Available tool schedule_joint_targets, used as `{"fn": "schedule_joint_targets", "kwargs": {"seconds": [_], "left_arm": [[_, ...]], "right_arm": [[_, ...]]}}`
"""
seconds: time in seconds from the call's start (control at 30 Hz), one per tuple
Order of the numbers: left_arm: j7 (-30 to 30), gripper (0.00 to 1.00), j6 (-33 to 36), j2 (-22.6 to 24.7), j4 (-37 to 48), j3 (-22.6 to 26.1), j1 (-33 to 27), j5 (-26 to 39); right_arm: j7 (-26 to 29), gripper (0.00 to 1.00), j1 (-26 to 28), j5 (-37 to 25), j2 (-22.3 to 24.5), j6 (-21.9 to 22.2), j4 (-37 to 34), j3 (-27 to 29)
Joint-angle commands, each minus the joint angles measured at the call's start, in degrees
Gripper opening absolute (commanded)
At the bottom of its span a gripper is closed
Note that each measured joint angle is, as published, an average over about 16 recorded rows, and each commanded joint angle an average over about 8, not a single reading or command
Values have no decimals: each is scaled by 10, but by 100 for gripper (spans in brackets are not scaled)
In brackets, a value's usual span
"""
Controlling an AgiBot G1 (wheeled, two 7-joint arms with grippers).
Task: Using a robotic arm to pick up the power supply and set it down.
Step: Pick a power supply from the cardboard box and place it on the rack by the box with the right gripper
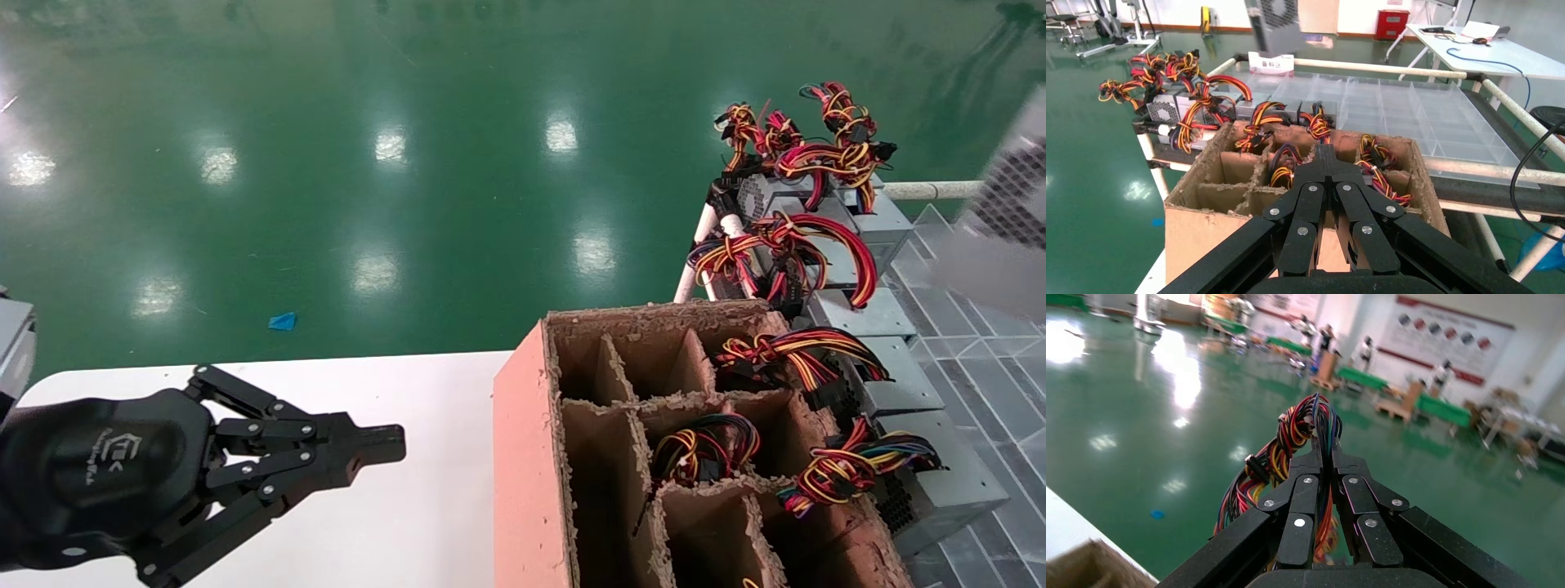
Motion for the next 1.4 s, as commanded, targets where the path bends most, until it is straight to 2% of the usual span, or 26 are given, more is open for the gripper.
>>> {"fn": "schedule_joint_targets", "kwargs": {"seconds": [0.03,0.23,0.43,0.7,1.0,1.4], "left_arm": [[0,0,0,0,0,0,0,0],[0,0,0,0,0,0,0,0],[0,0,0,0,0,0,0,0],[0,0,0,0,0,0,0,0],[0,0,0,0,0,0,0,0],[0,0,0,0,0,0,0,0]], "right_arm": [[-5,0,-14,0,13,-2,-18,5],[-29,0,-44,-3,12,4,-82,8],[-50,0,-42,-14,-23,26,-133,0],[-81,0,12,-68,-101,85,-187,-37],[-121,0,84,-99,-179,119,-283,-60],[-177,0,132,-94,-219,136,-382,-55]]}}
